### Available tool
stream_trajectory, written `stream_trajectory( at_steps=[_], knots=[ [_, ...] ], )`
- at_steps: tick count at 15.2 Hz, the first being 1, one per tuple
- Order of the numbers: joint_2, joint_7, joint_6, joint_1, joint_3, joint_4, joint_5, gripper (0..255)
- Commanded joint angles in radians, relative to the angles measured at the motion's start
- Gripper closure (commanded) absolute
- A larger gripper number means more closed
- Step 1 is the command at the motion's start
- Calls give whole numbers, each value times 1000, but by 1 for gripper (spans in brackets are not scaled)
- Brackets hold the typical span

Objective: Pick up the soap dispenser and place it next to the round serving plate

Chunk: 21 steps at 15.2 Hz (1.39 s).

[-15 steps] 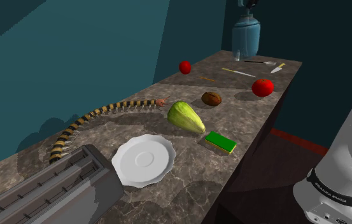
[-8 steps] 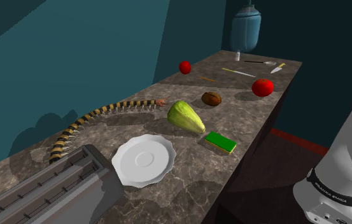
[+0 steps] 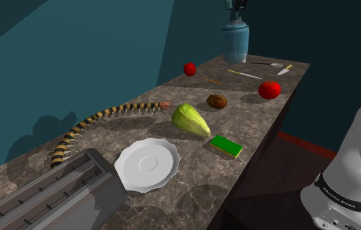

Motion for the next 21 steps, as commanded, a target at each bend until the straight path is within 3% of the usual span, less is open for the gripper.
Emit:
stream_trajectory(
  at_steps=[1, 11, 21],
  knots=[
    [-5, 41, 48, 22, 24, -44, -14, 255],
    [65, 204, 224, 109, 114, -139, -25, 255],
    [242, 331, 341, 175, 177, -85, 10, 255]
  ],
)
